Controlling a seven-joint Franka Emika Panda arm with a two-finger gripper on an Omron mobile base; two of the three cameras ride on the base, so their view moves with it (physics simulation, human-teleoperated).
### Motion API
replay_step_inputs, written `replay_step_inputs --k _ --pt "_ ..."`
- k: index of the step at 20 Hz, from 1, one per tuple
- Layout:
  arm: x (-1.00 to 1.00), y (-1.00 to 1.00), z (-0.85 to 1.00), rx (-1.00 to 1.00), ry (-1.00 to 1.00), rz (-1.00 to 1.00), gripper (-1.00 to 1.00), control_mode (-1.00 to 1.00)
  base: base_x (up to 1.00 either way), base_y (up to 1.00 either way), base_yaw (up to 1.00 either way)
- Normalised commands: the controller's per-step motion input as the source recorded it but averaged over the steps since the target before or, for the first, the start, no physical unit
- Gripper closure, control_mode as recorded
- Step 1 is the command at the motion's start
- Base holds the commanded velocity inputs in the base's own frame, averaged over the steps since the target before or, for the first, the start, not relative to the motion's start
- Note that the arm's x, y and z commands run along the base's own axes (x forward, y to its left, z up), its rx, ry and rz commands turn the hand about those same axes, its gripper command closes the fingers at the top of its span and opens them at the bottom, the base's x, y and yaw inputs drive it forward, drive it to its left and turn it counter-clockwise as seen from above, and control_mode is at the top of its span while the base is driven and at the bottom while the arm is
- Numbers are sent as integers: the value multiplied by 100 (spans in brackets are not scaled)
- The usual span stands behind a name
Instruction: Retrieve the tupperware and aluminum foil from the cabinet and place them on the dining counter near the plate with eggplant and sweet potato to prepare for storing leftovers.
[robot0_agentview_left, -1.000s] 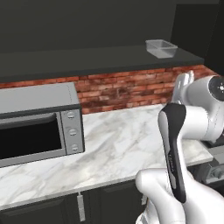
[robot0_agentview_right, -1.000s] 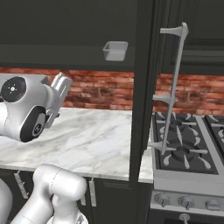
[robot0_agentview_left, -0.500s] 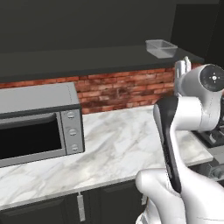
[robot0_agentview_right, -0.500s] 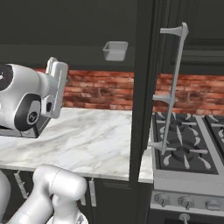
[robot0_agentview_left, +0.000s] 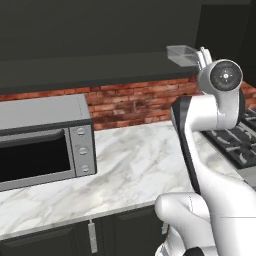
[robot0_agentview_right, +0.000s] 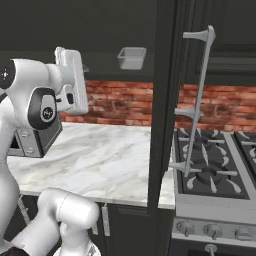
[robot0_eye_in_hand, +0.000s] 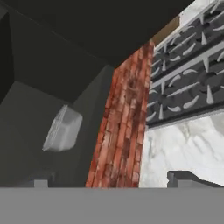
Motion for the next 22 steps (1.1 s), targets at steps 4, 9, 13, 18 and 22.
replay_step_inputs --k 4,9,13,18,22 --pt "40 0 55 -27 1 0 -100 -100 0 0 0" --pt "43 -1 9 -19 19 0 -100 -100 0 0 0" --pt "37 -11 19 -21 11 0 -100 -100 0 0 0" --pt "47 -18 24 -18 7 0 -100 -100 0 0 0" --pt "62 -36 2 -3 17 0 -100 -100 0 0 0"
